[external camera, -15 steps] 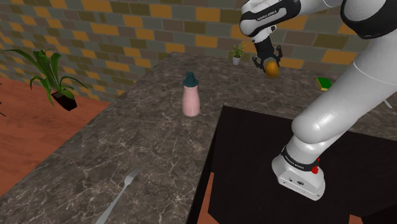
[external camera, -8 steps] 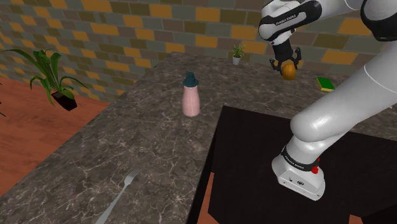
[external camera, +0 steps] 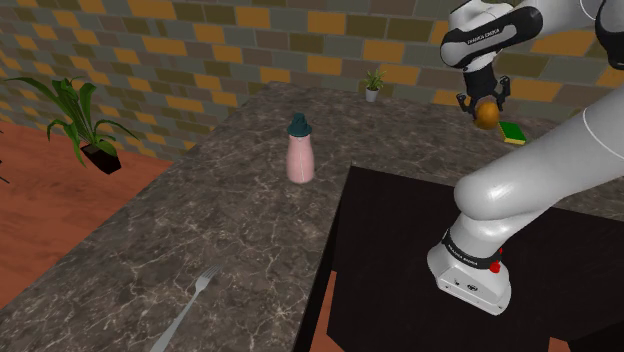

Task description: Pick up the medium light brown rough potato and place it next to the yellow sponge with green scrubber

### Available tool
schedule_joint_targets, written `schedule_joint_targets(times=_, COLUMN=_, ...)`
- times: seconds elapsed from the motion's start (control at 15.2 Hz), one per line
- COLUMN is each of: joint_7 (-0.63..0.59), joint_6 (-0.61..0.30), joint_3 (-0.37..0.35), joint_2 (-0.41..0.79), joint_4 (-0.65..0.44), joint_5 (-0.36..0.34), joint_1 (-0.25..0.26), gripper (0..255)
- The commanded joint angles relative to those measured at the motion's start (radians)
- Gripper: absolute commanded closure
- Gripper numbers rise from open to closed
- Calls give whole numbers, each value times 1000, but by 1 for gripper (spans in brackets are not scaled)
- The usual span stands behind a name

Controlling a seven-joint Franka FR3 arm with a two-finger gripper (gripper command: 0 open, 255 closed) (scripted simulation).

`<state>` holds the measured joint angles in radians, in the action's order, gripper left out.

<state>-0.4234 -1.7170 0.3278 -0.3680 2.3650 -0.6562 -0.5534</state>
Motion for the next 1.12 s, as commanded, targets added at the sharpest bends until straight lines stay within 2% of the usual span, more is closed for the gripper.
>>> schedule_joint_targets(times=0.0, joint_7=34, joint_6=-29, joint_3=34, joint_2=-19, joint_4=23, joint_5=-36, joint_1=-27, gripper=255)
schedule_joint_targets(times=0.46, joint_7=170, joint_6=-120, joint_3=162, joint_2=-37, joint_4=31, joint_5=-144, joint_1=-115, gripper=255)
schedule_joint_targets(times=0.86, joint_7=302, joint_6=-225, joint_3=294, joint_2=3, joint_4=-13, joint_5=-210, joint_1=-178, gripper=255)
schedule_joint_targets(times=1.06, joint_7=283, joint_6=-264, joint_3=306, joint_2=22, joint_4=10, joint_5=-219, joint_1=-179, gripper=255)
